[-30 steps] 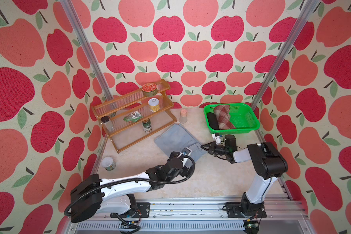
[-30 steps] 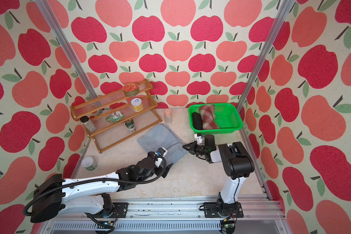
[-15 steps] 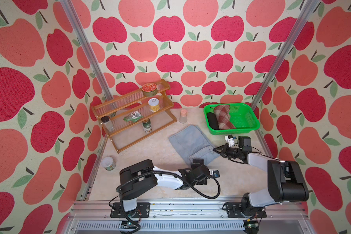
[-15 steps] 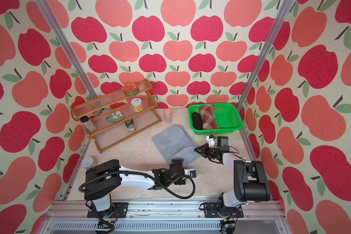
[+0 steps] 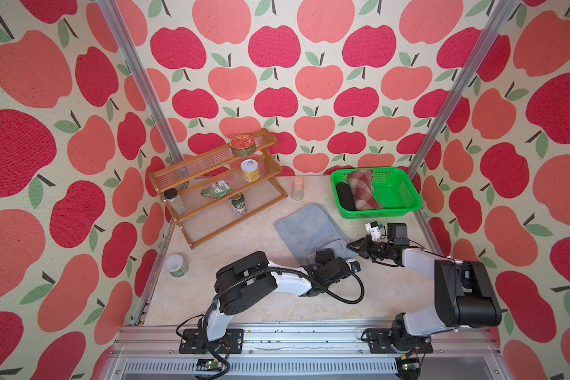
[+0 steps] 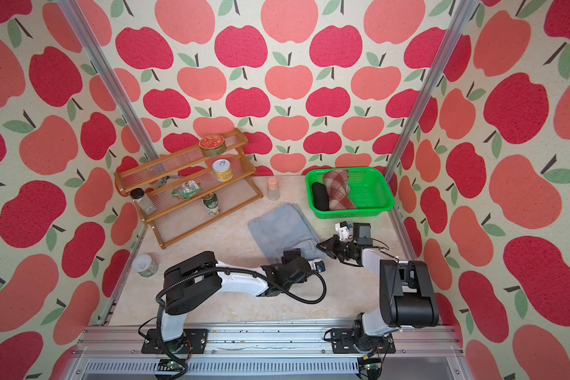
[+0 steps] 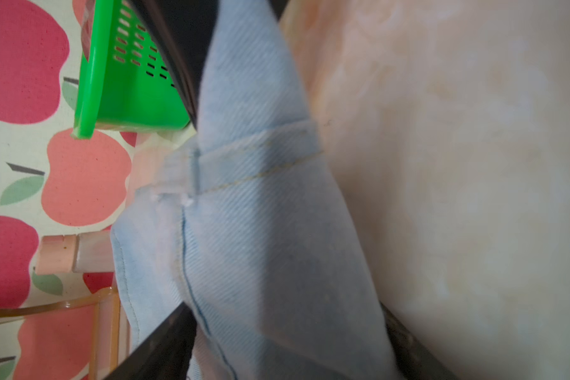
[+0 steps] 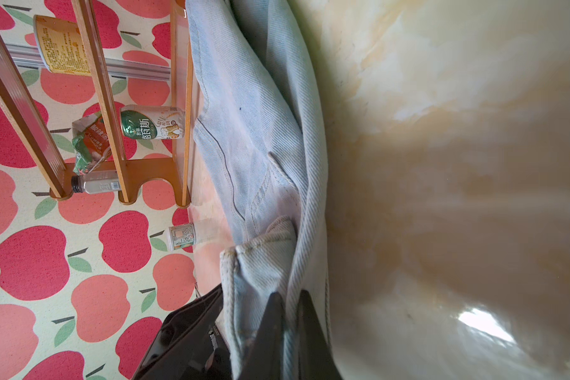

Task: Roll up the skirts
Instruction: Roll the skirt at the center of the board.

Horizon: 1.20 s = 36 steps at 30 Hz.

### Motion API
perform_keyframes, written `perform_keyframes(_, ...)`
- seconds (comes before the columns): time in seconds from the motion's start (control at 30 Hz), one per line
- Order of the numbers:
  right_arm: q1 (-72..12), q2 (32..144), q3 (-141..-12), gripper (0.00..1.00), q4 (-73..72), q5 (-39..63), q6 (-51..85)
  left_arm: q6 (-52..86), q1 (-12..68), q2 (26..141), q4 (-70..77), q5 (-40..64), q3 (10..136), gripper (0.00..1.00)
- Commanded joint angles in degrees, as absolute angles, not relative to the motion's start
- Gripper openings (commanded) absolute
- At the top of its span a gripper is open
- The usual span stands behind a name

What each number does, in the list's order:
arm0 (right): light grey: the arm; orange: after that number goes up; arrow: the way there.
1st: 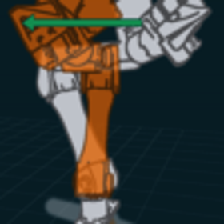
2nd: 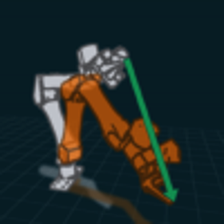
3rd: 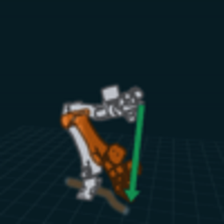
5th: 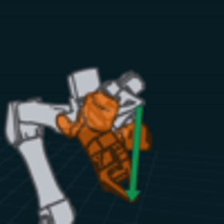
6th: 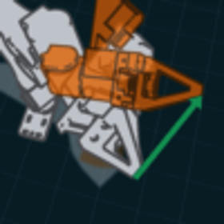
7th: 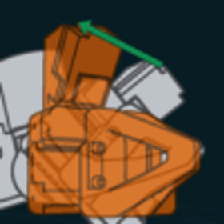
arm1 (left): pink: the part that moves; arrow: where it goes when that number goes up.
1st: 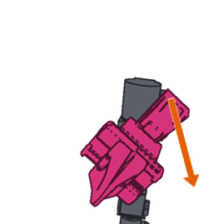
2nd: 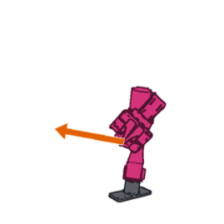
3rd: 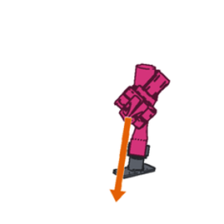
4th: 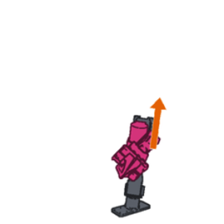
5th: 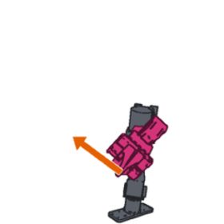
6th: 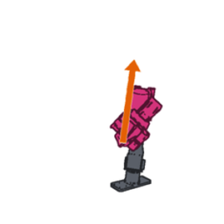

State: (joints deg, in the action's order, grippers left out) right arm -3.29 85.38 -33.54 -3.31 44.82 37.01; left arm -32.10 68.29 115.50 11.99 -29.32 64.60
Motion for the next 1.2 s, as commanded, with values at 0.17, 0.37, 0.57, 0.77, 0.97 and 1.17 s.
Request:
perform_keyframes(0.17, -1.1, 83.8, -34.6, 0.0, -0.3, 45.4, 35.6, -33.5, 69.5, 118.2, 3.6, -28.3, 65.9, 0.1)
perform_keyframes(0.37, 0.9, 83.7, -35.6, 0.13, 0.9, 46.0, 36.2, -29.9, 69.2, 117.4, -5.3, -19.6, 70.3, 0.0)
perform_keyframes(0.57, 3.8, 74.4, -34.6, 0.61, 4.9, 43.1, 35.4, -17.5, 63.2, 121.2, -22.1, -5.0, 82.6, 0.0)
perform_keyframes(0.77, 6.5, 62.5, -32.7, 0.66, 14.6, 38.4, 31.3, -10.2, 58.3, 123.2, -26.3, 12.4, 87.2, 0.0)
perform_keyframes(0.97, 7.0, 55.8, -24.9, 0.68, 11.2, 39.7, 33.7, -1.9, 50.8, 126.4, -27.0, 33.3, 91.0, 0.0)
perform_keyframes(1.17, 4.2, 58.1, -18.7, 0.78, -2.0, 44.2, 37.8, 1.2, 48.3, 129.2, -25.3, 42.2, 92.1, 0.0)
